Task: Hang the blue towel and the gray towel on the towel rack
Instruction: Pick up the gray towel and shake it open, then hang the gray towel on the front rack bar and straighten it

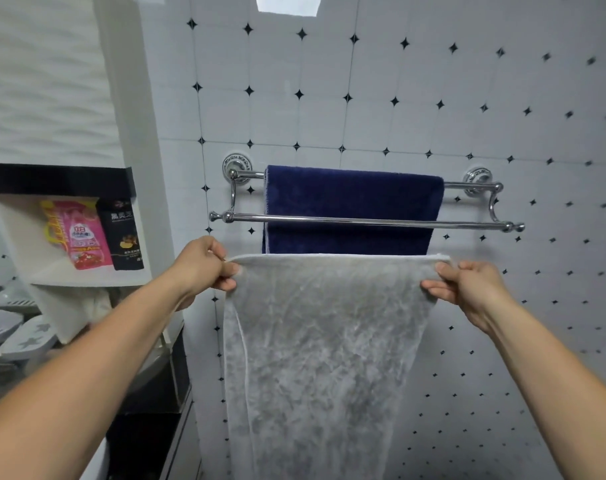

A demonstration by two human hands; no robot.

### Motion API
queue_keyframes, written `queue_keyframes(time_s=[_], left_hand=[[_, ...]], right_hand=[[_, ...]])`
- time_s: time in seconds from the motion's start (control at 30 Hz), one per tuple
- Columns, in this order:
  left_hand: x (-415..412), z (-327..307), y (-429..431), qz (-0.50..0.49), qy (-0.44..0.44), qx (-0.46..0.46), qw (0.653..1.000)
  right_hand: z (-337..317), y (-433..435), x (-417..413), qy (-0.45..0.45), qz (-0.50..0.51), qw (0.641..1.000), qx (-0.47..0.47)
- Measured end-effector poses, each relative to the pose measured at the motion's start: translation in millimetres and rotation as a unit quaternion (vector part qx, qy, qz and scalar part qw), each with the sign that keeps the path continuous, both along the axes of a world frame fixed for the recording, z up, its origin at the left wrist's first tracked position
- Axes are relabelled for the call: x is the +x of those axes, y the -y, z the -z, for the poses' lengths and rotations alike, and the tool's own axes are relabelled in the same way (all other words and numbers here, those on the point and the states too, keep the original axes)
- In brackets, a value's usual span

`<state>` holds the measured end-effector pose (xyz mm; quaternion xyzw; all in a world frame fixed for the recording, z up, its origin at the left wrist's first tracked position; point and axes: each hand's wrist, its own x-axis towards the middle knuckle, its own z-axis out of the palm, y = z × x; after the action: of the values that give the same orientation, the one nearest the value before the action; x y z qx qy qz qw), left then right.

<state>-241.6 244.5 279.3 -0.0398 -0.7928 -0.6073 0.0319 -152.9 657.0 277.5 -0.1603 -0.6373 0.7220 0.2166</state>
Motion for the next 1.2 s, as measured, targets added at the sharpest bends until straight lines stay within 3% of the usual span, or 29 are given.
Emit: queue_keyframes(time_s=[0.33,0.47,0.6,0.73,0.93,1.2], left_hand=[[-29.1,-5.2,-39.1,-0.022,-0.027,0.040,0.999],[-35.4,-6.5,-69.0,-0.019,-0.011,0.156,0.988],[-39.6,-11.6,-100.5,-0.007,-0.001,0.330,0.944],[-47.7,-8.4,-119.0,-0.005,-0.004,0.468,0.884],[-59.6,-18.6,-144.1,-0.058,0.011,0.561,0.826],[-68.7,-47.2,-162.2,-0.106,0.056,0.604,0.788]], right_hand=[[-3.4,-25.8,-28.6,-0.004,0.014,1.000,-0.026],[1.2,-40.1,-50.8,-0.032,-0.033,0.992,-0.120],[-5.9,-56.7,-81.1,-0.098,-0.072,0.962,-0.242],[-12.8,-61.2,-109.2,-0.135,-0.098,0.940,-0.296],[-27.3,-52.2,-126.6,-0.155,-0.089,0.913,-0.367],[-47.6,-40.5,-130.4,-0.147,-0.039,0.900,-0.409]])
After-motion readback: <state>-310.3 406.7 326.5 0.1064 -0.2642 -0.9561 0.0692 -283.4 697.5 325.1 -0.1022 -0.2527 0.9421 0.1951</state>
